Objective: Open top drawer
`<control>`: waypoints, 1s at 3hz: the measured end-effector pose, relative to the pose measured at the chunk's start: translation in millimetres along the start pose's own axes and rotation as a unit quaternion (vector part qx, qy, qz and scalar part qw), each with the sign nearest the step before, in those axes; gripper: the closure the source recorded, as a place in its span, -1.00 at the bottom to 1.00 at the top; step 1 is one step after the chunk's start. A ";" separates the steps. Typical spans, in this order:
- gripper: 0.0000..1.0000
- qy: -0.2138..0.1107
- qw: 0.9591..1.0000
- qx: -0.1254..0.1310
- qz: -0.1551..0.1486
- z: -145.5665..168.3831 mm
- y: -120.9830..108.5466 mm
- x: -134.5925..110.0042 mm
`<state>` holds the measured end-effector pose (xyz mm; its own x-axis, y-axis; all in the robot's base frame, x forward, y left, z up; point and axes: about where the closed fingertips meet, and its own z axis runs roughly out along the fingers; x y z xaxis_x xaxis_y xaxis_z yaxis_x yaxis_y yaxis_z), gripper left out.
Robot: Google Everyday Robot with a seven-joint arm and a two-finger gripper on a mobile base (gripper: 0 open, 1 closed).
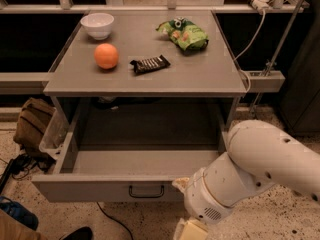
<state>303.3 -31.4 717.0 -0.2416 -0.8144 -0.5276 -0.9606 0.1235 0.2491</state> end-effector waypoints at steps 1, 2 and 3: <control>-1.00 0.000 1.000 0.000 0.000 0.0 0.0 0.0; -1.00 0.001 1.000 0.007 -0.003 -2.9 -3.6 -1.1; -1.00 0.008 0.999 0.031 -0.013 -20.6 -33.5 -9.8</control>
Offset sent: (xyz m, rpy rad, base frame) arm 0.0141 -0.0045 0.0044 -0.0094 -0.0374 -0.0077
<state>340.7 -39.2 730.6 -0.2155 -0.8263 -0.5204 -0.9731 0.1373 0.1849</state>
